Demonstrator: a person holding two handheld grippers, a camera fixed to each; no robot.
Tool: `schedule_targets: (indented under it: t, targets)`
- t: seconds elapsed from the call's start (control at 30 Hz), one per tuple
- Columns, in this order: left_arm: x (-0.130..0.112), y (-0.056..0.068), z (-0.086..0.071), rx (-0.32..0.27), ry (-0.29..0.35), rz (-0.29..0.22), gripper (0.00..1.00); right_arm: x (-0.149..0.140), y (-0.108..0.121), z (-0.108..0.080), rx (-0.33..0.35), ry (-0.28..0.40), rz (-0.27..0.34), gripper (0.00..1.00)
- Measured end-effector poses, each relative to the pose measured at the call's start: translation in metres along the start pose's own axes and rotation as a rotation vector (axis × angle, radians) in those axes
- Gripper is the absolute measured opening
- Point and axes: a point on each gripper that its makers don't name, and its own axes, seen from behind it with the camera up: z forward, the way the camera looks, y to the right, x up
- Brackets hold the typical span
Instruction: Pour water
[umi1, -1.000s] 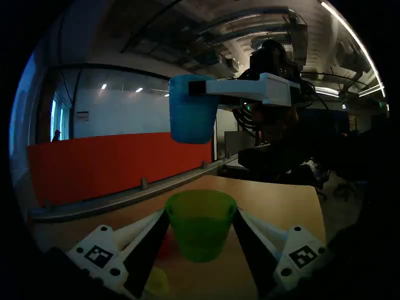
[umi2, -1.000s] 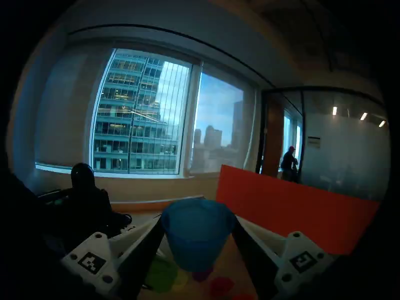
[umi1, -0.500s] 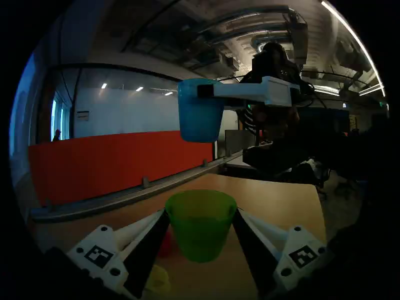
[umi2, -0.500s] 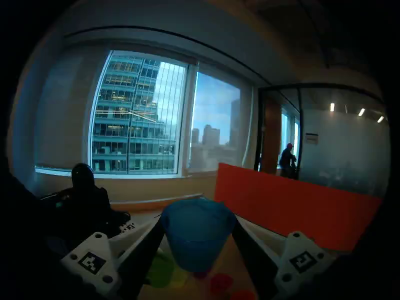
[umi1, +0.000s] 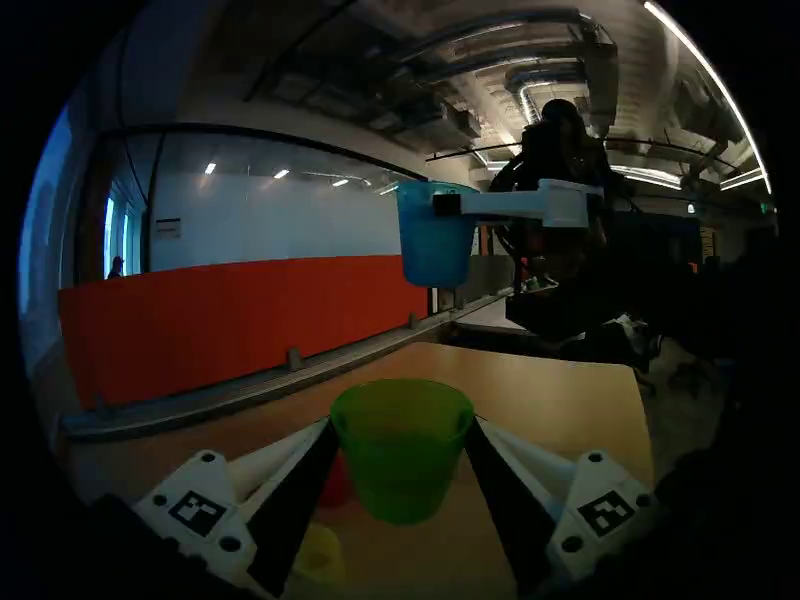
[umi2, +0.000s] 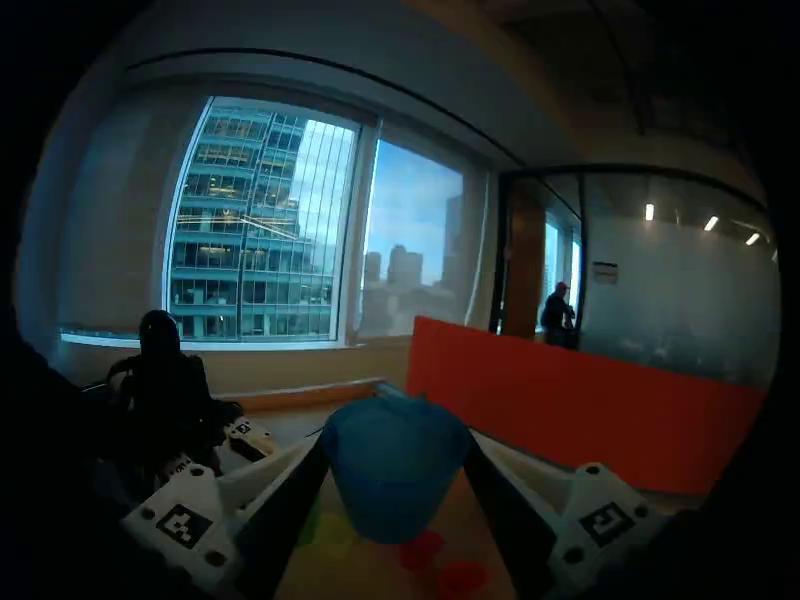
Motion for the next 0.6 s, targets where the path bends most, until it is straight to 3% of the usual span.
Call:
schedule_targets:
  t: [0.6]
  targets:
    - [0.004, 0.003, 0.002, -0.009, -0.013, 0.005, 0.86, -0.019, 0.012, -0.023, -0.017, -0.019, 0.012, 0.92]
